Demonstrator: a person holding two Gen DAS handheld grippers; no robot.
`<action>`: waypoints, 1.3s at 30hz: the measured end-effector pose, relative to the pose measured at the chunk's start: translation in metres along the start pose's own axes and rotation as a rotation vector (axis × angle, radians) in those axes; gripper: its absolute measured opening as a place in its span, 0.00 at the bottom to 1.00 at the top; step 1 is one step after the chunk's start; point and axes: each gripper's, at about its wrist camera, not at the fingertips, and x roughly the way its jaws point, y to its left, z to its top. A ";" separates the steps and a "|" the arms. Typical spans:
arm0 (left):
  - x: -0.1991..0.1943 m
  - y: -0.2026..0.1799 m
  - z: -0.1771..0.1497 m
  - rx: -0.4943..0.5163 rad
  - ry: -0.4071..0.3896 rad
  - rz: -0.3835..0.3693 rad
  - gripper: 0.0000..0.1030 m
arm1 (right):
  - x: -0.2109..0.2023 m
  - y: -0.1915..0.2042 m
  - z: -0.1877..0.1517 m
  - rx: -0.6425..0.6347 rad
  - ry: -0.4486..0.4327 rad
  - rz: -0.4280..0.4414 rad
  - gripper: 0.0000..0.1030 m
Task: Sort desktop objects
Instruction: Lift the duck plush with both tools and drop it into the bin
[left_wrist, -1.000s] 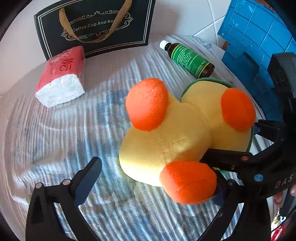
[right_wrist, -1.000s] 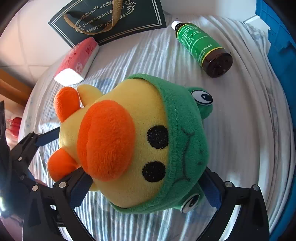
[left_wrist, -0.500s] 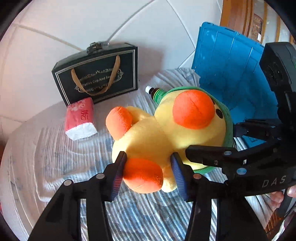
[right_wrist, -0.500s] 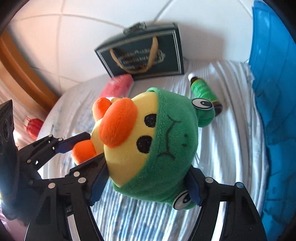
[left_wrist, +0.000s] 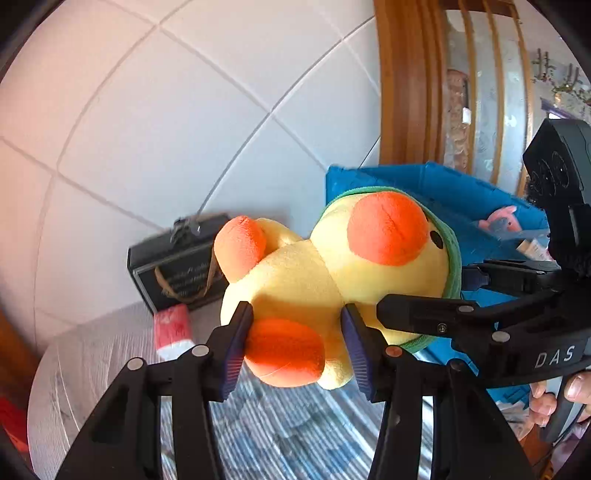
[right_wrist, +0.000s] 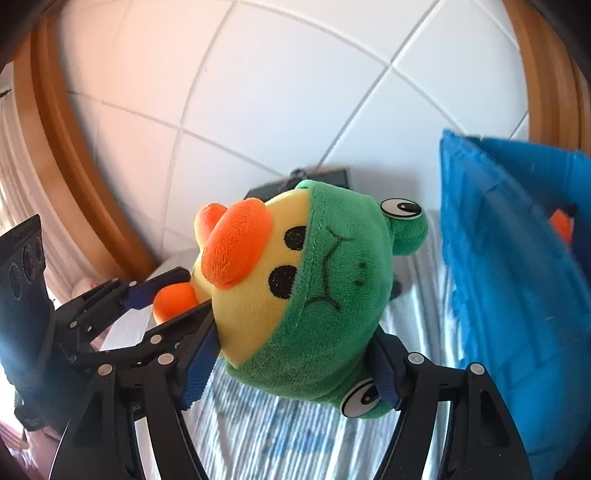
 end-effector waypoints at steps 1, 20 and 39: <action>-0.008 -0.012 0.012 0.016 -0.035 -0.012 0.47 | -0.021 -0.002 0.005 0.003 -0.042 -0.015 0.70; 0.059 -0.303 0.122 0.227 0.020 -0.278 0.50 | -0.252 -0.238 -0.047 0.383 -0.231 -0.544 0.75; 0.021 -0.239 0.090 0.065 -0.035 -0.129 0.66 | -0.255 -0.232 -0.063 0.262 -0.174 -0.674 1.00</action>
